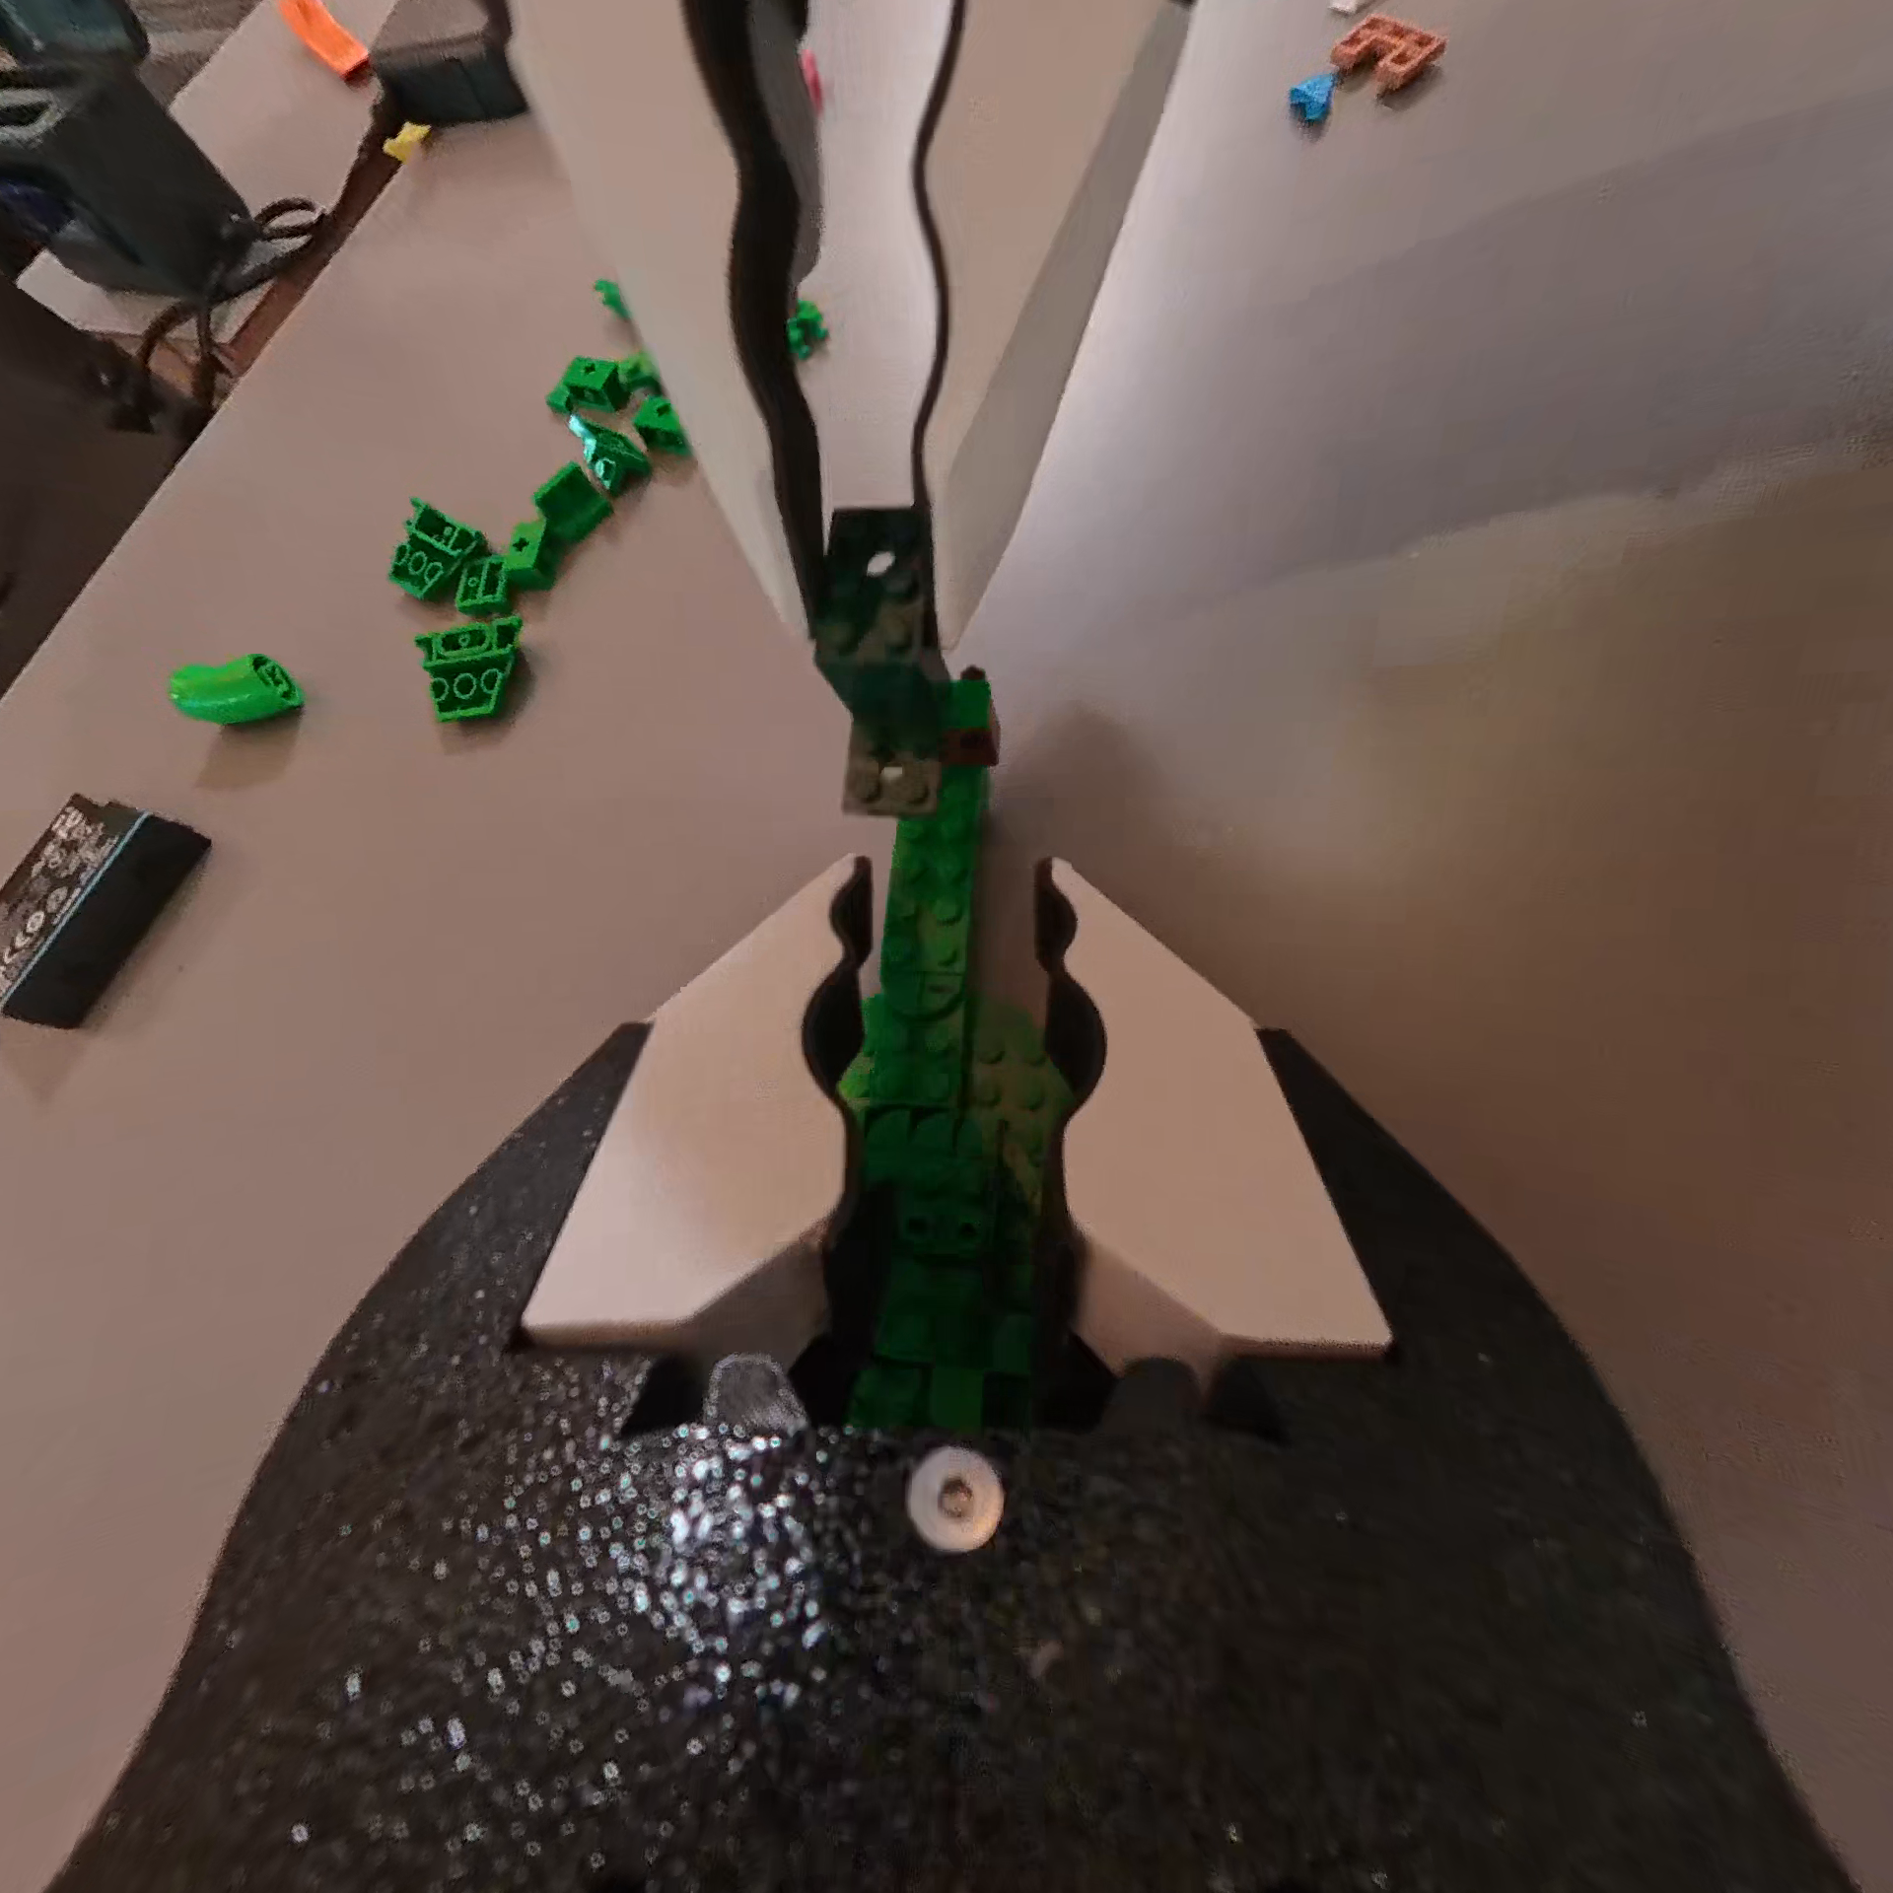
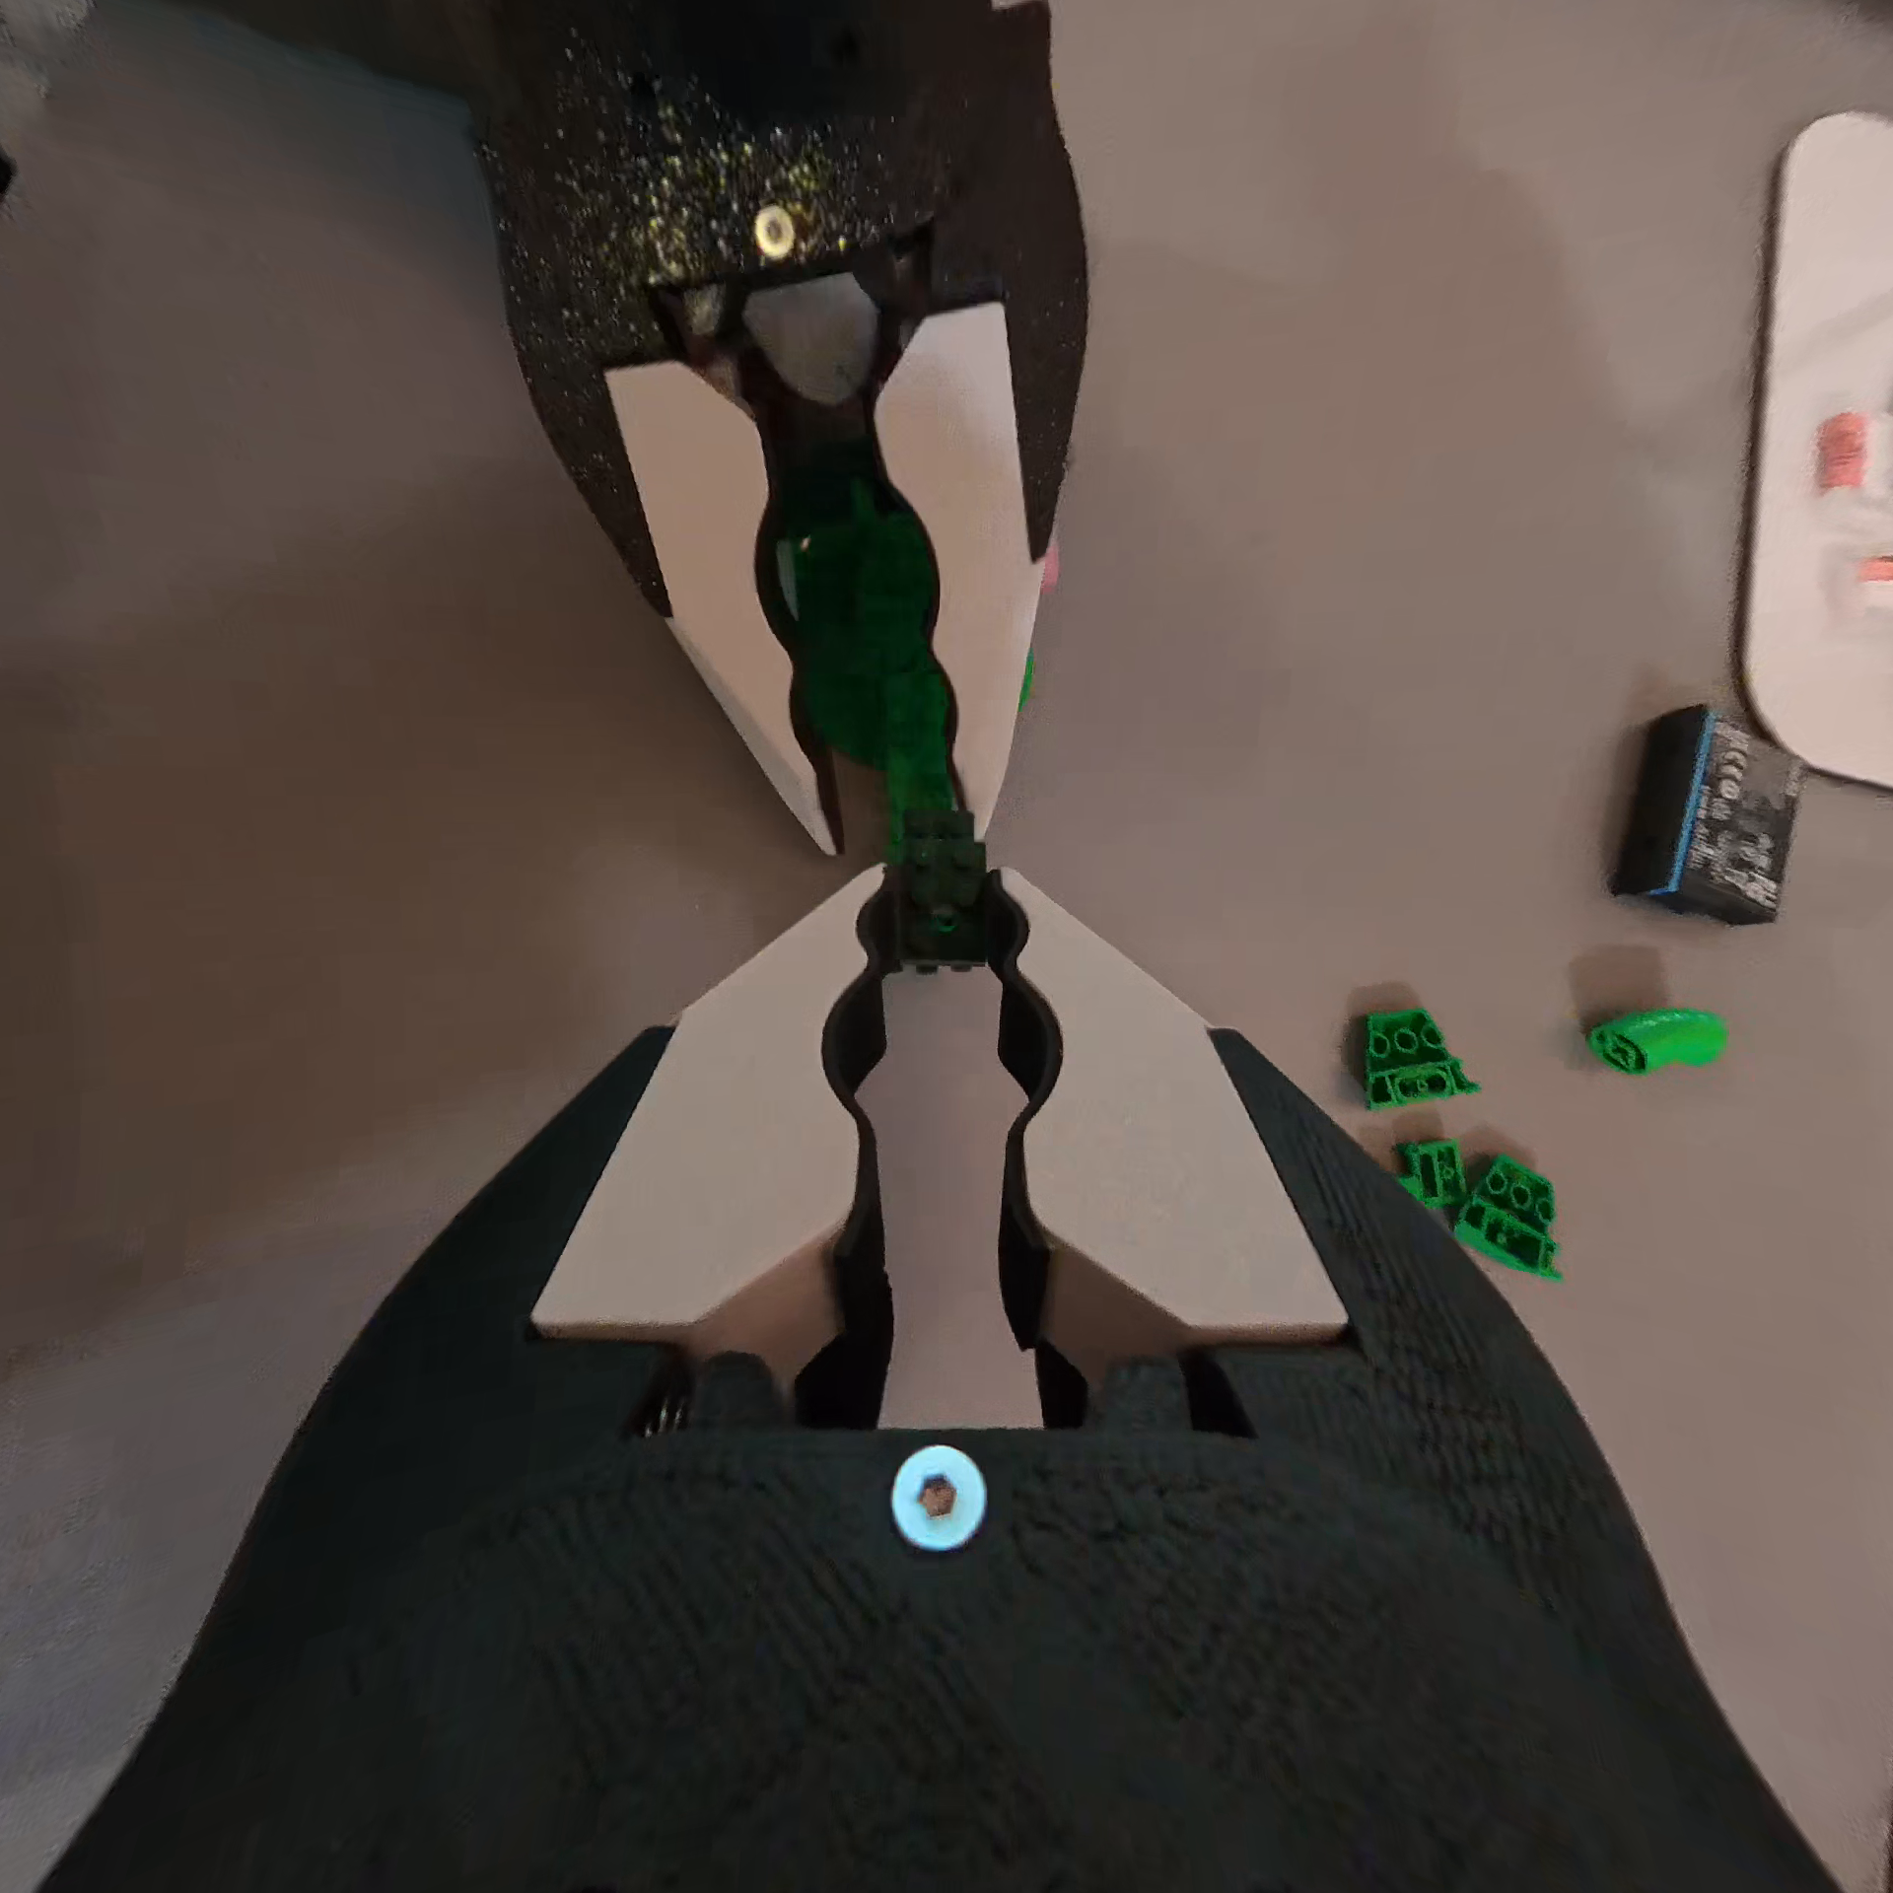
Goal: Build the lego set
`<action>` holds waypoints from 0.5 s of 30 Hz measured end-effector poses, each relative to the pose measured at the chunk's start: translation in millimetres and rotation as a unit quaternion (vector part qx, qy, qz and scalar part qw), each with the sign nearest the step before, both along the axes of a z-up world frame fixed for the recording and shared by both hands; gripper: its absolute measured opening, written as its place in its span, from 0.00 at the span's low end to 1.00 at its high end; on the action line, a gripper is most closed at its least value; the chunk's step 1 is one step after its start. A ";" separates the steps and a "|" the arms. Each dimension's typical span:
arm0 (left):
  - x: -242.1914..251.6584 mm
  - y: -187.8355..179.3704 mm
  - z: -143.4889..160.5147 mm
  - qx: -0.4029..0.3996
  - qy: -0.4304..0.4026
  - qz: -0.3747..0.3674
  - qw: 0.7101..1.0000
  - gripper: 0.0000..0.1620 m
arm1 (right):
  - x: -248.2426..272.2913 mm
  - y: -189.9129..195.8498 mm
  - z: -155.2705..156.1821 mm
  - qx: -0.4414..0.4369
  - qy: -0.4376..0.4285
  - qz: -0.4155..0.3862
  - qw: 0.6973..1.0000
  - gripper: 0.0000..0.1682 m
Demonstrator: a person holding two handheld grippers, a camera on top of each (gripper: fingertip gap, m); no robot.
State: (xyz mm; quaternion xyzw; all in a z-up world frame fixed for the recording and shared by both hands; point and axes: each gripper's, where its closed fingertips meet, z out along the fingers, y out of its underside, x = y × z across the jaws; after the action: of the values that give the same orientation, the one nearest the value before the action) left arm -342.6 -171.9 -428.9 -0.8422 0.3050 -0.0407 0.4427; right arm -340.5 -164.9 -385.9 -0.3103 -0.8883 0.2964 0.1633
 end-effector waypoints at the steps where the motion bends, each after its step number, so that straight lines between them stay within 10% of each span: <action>1: -0.4 0.0 -0.2 0.001 0.005 0.001 1.000 0.17 | -0.8 -1.0 -2.2 0.008 -0.012 0.007 1.000 0.09; 15: -4.2 -9.8 -4.0 -0.037 0.029 -0.078 0.996 0.34 | 0.8 -11.0 -0.2 0.019 -0.057 -0.038 0.997 0.09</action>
State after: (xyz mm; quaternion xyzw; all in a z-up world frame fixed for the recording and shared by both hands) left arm -346.8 -181.7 -433.0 -0.8323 0.3807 -0.0618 0.3981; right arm -339.7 -176.0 -386.1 -0.3573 -0.8893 0.2545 0.1296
